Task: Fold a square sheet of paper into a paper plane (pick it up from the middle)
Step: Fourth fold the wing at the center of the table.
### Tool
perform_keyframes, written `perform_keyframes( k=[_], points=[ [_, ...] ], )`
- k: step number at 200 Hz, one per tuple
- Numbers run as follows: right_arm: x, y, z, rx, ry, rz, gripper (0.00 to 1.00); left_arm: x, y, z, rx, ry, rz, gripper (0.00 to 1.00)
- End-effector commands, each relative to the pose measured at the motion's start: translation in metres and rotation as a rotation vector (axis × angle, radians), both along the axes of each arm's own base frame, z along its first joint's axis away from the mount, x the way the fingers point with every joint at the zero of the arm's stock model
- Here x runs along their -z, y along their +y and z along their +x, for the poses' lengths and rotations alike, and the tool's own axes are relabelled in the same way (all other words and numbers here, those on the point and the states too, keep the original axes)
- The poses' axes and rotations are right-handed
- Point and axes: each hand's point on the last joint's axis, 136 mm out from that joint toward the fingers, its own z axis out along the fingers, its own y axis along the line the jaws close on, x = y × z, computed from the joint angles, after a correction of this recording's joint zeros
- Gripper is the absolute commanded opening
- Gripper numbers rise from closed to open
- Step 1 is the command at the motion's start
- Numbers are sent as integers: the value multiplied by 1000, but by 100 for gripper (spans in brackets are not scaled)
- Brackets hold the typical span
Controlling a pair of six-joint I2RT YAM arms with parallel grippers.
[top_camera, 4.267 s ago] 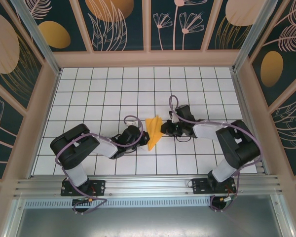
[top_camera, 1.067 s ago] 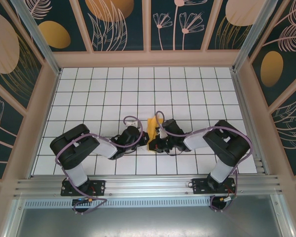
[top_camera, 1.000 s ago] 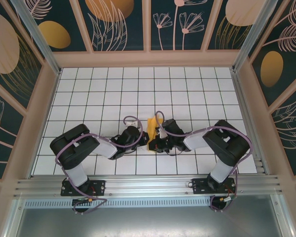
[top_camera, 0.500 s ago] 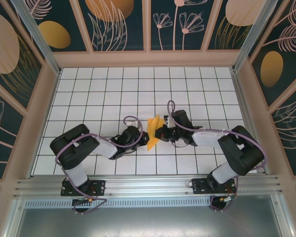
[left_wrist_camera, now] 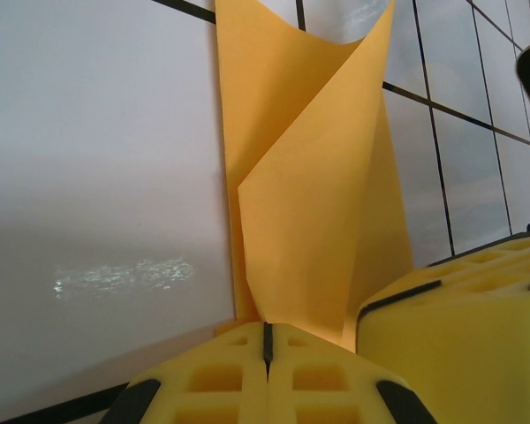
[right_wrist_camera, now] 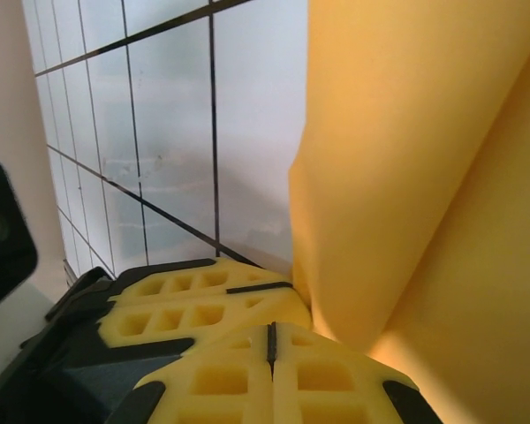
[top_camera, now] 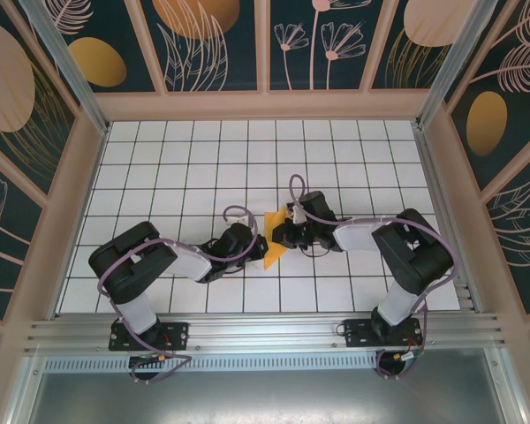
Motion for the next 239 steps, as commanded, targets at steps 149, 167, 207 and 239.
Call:
perform_keyframes(
  k=[149,167,207,239],
  points=[
    [-17,-9,22,6,-68,30,7,28,21,-1,-24,57,175,0],
    [-14,-7,26,-6,-66,21,7,27,20,-1,-22,55,173,0],
    [11,-6,34,8,-31,-25,7,27,20,-1,-22,57,173,0],
    [30,-11,32,23,-2,-60,7,29,21,-2,-19,62,179,0]
  ],
)
